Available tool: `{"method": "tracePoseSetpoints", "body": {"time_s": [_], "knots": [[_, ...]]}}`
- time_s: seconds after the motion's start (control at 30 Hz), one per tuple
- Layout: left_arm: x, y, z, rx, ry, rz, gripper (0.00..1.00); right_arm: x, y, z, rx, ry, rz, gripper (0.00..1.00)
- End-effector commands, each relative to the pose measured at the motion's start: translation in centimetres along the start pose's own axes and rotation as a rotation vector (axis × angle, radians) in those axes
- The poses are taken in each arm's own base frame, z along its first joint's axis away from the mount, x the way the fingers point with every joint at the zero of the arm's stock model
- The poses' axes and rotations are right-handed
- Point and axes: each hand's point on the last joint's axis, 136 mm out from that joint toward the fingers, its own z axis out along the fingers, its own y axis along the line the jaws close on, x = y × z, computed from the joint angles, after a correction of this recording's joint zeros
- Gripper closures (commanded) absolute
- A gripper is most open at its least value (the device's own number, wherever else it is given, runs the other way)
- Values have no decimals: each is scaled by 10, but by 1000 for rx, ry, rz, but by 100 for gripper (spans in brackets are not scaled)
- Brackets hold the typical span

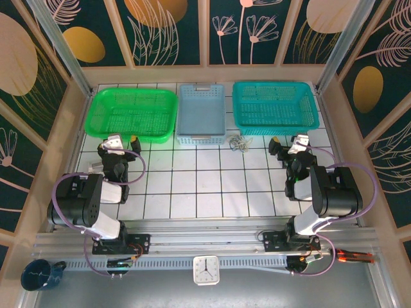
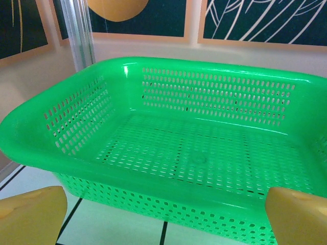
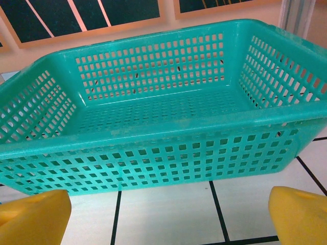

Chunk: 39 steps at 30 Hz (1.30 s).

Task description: Untangle the cables

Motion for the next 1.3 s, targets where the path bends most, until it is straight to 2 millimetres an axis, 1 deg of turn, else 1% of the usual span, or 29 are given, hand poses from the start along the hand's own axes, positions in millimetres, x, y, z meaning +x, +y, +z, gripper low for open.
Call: {"method": "tracePoseSetpoints", "body": {"time_s": [0.0,0.1,0.2,0.3,0.37,0.43,0.5,0.57,0.63,0.73,0.83,0.97,1.03,1.17,1.27], "knots": [[-9,4,1,-16,-34,-23,1,-10,0,2,-6,-34,-15,1],[-11,5,0,-17,-41,-26,1,-16,-3,3,17,-41,-5,1],[-19,7,1,-39,-36,-31,1,-36,-7,-1,59,-52,-1,1],[-31,12,-1,-71,-35,-42,1,-59,-10,-13,92,-95,31,1],[-40,13,-2,-75,-40,-44,1,-74,-14,-18,120,-113,100,1],[-53,12,-4,-75,-44,-61,1,-85,-21,-17,159,-79,234,1],[-67,7,-4,-47,-50,-85,1,-85,-29,-14,202,6,379,1],[-84,1,-5,-20,-58,-130,1,-91,-15,-6,123,81,405,1],[-100,-6,-7,21,-61,-190,1,-91,11,0,-14,166,396,1],[-118,-21,-12,106,-56,-295,1,-82,45,3,-179,289,398,1],[-127,-38,-15,199,-17,-379,1,-65,71,2,-256,390,404,4],[-125,-62,-15,287,73,-451,1,-41,104,1,-312,473,386,5],[-121,-80,-17,336,118,-476,1,-25,121,3,-319,510,367,6],[-111,-117,-21,415,178,-488,1,0,141,13,-321,566,366,8],[-107,-131,-20,448,200,-540,1,14,149,25,-296,590,346,9]]}}
